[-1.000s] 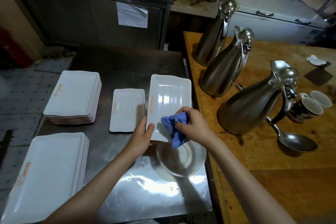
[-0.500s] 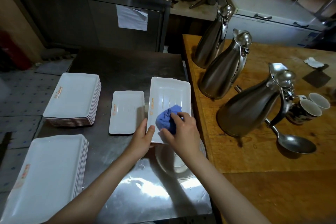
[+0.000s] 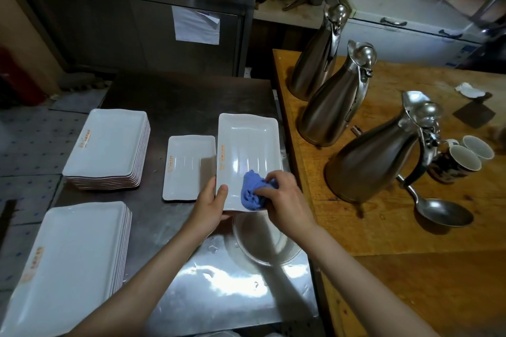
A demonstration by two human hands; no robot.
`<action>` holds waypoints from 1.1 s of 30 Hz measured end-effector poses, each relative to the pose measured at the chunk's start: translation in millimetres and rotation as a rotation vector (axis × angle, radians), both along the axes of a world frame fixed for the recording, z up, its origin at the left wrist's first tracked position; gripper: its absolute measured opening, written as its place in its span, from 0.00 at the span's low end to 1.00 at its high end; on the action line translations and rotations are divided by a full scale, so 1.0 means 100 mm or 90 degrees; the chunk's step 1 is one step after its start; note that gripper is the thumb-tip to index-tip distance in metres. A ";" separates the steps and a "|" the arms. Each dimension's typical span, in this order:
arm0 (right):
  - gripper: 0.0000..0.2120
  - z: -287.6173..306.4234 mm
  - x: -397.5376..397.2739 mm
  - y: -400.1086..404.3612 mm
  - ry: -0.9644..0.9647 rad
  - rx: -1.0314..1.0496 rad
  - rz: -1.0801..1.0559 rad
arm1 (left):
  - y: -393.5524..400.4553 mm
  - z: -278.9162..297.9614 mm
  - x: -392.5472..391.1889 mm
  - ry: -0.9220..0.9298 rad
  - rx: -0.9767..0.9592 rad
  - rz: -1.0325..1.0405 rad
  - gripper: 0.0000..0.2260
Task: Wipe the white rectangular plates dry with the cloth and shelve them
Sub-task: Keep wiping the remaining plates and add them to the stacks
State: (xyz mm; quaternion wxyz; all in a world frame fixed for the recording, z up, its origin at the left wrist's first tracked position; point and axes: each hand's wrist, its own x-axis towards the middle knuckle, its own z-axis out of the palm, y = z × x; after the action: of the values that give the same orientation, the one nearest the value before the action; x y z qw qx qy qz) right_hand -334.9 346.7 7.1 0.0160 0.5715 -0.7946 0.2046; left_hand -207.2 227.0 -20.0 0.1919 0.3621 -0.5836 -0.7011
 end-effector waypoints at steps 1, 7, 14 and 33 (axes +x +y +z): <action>0.16 0.01 -0.04 -0.01 0.014 -0.006 -0.021 | 0.00 0.00 0.00 0.003 0.013 -0.001 0.12; 0.16 0.01 -0.28 -0.17 0.005 -0.041 -0.130 | 0.02 0.06 -0.01 0.005 0.008 -0.022 0.12; 0.16 0.17 -0.52 -0.44 -0.051 -0.072 -0.190 | 0.07 0.12 0.01 0.007 0.030 -0.032 0.11; 0.16 0.28 -0.59 -0.74 -0.173 -0.107 -0.281 | 0.05 0.14 0.06 -0.035 0.006 -0.119 0.12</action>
State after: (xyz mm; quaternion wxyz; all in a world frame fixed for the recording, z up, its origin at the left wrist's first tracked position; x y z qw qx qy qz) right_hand -394.1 273.0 35.3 0.0006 0.3483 -0.8749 0.3364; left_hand -200.7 232.5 -5.7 0.1078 0.3262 -0.6166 -0.7084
